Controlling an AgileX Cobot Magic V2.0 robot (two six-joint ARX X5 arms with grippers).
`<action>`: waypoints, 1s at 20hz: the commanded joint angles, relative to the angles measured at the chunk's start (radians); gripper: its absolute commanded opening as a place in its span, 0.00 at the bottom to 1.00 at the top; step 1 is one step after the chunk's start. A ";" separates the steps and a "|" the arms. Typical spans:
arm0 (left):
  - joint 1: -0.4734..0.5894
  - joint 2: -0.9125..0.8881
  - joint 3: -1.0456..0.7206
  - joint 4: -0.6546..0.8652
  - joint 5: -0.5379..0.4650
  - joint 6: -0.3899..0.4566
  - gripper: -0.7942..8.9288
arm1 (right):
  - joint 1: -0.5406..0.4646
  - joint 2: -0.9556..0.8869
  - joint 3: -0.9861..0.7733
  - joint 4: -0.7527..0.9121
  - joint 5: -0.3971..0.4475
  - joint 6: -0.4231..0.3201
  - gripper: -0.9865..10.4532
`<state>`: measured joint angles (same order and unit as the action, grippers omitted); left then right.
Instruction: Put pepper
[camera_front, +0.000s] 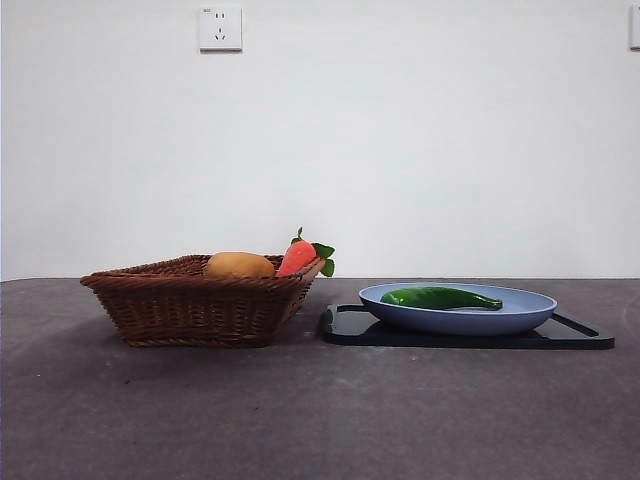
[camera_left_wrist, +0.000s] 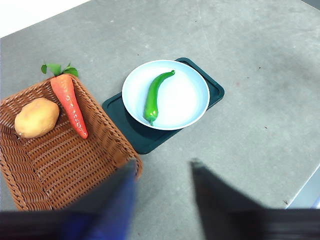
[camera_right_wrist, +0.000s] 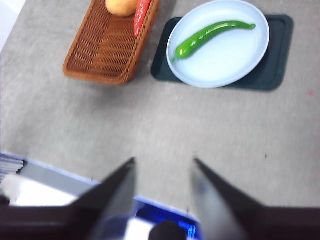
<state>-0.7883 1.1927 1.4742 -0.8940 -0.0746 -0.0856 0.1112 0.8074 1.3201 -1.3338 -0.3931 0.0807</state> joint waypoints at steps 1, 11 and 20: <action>-0.009 0.008 0.019 0.008 0.002 0.011 0.08 | 0.002 -0.003 0.017 -0.023 -0.001 -0.062 0.09; -0.009 0.008 0.019 0.011 0.000 0.010 0.09 | 0.002 0.017 0.017 -0.033 0.006 -0.071 0.10; 0.020 -0.004 0.019 0.018 -0.057 0.102 0.09 | 0.002 0.017 0.017 -0.032 0.006 -0.071 0.10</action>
<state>-0.7658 1.1877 1.4742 -0.8890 -0.1204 -0.0338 0.1112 0.8196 1.3205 -1.3533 -0.3897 0.0174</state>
